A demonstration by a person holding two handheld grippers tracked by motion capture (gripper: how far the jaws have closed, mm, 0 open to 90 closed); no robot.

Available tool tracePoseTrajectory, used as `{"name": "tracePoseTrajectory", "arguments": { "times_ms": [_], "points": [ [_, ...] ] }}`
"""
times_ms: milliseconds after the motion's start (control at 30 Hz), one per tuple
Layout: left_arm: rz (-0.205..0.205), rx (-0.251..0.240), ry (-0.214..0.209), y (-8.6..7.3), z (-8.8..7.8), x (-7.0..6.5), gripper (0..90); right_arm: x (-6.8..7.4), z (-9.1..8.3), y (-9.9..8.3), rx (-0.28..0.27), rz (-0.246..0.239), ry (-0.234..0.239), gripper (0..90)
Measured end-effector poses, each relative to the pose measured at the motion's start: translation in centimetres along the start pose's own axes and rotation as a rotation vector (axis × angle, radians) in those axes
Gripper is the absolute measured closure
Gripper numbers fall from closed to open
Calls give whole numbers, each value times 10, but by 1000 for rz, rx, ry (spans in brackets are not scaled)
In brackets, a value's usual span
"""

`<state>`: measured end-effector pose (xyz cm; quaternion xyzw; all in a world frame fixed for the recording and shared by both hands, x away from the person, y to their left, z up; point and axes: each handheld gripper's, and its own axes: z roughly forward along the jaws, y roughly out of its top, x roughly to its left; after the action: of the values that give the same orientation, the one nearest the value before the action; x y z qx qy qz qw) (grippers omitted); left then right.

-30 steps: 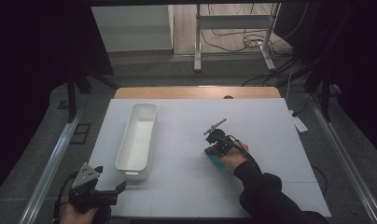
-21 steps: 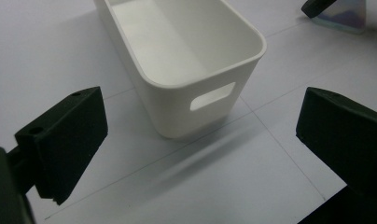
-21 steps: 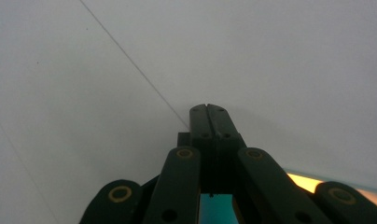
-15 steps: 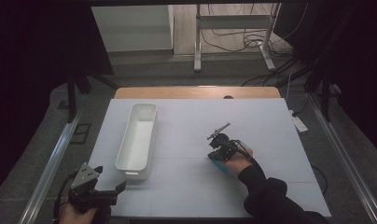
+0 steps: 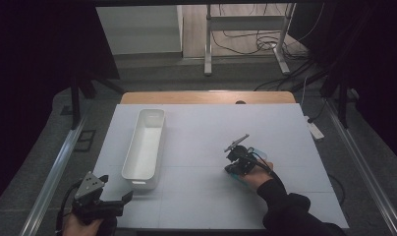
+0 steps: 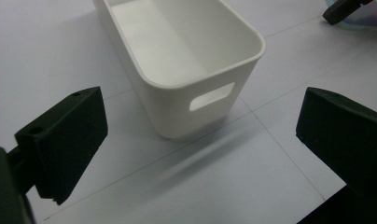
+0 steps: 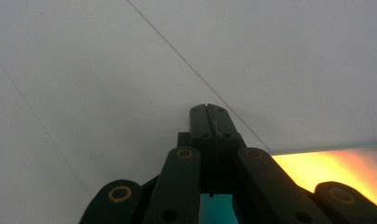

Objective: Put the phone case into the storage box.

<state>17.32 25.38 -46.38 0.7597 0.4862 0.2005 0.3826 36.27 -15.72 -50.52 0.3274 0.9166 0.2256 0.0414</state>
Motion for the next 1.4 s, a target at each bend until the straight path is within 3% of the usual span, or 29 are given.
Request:
{"name": "tracePoseTrajectory", "arguments": {
  "times_ms": [800,1400],
  "points": [
    [5,2,0,0,0,-1,25,-8,-22,-38,13,70,-7,893],
    [5,2,-1,0,0,-1,25,-27,-38,-59,33,120,-44,893]
  ]
}}
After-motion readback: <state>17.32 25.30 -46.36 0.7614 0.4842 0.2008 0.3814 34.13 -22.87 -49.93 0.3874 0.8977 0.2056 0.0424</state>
